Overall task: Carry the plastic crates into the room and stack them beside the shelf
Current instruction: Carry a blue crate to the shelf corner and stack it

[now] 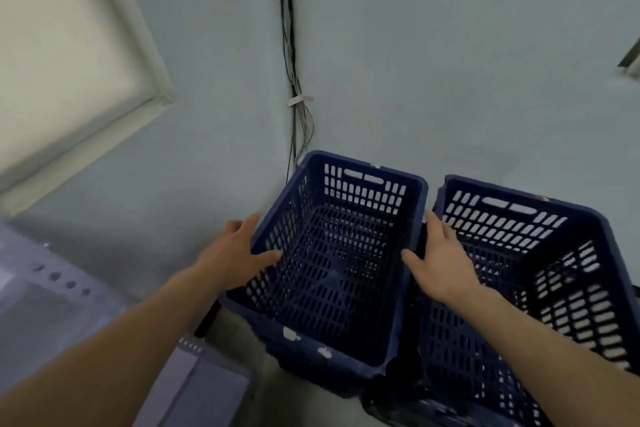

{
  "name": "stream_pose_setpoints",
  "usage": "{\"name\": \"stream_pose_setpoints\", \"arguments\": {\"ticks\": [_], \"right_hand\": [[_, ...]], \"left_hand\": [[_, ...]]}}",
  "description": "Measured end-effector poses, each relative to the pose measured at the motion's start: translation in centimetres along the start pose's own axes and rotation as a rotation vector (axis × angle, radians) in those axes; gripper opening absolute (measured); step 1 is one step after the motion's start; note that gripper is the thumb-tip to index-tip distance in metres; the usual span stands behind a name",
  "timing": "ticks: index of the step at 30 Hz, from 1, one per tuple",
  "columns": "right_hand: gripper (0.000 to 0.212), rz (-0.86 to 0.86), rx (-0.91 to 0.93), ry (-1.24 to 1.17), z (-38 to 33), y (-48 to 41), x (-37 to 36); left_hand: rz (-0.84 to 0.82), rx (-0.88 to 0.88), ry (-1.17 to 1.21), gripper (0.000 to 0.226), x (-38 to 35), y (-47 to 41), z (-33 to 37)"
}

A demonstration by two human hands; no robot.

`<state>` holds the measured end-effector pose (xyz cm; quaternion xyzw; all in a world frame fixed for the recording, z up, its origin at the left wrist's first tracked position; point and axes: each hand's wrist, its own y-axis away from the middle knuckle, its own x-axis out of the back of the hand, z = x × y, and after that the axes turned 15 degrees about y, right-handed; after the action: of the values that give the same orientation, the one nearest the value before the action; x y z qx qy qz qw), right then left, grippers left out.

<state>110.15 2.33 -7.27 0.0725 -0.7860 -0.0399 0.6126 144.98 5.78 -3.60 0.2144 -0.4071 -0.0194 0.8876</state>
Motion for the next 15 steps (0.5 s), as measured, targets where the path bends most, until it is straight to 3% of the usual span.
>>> {"name": "stream_pose_setpoints", "arguments": {"ticks": [8,11,15], "right_hand": [[0.095,-0.077,-0.196,-0.054,-2.8,-0.7,-4.9],[0.094,-0.107,-0.279,-0.072,-3.9,-1.1,-7.0],[0.092,-0.131,-0.393,-0.031,-4.3,-2.1,-9.5]], "left_hand": [[-0.126,-0.126,-0.019,0.084,-0.2,-9.2,-2.1],[-0.15,-0.095,-0.038,0.088,-0.7,-12.5,-4.0],[-0.187,-0.068,0.05,0.075,-2.0,-16.1,-6.1]]}}
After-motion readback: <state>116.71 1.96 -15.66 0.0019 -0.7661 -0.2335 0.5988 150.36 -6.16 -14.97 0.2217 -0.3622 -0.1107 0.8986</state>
